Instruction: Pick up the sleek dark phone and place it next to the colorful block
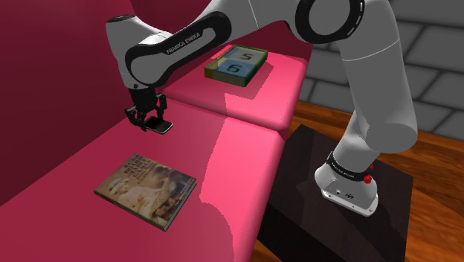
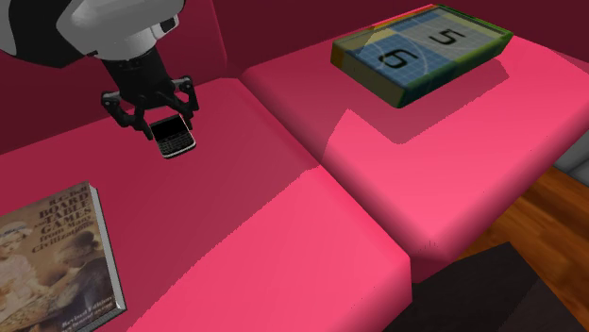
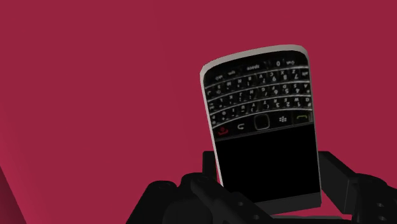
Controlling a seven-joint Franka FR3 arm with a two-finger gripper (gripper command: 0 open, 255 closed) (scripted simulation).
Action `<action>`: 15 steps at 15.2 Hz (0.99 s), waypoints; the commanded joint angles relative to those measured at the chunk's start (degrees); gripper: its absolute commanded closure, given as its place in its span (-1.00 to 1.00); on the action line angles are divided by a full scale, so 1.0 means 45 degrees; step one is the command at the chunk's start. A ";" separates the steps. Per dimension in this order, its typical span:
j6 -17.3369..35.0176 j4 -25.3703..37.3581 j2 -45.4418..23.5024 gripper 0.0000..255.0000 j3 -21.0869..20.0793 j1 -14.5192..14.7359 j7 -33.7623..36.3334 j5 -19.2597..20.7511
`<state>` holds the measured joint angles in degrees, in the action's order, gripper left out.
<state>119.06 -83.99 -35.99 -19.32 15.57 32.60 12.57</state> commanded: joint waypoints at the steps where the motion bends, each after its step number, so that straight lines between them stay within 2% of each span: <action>1: 0.0002 -0.0012 -0.0013 1.00 -0.0003 0.0004 0.0001 -0.0004; 7: 0.0006 -0.0009 -0.0019 1.00 -0.0002 0.0002 -0.0003 -0.0002; 15: -0.1075 0.0600 0.0476 1.00 -0.0125 -0.0024 -0.0125 -0.0195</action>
<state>114.90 -81.61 -34.23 -19.79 15.46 32.07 11.82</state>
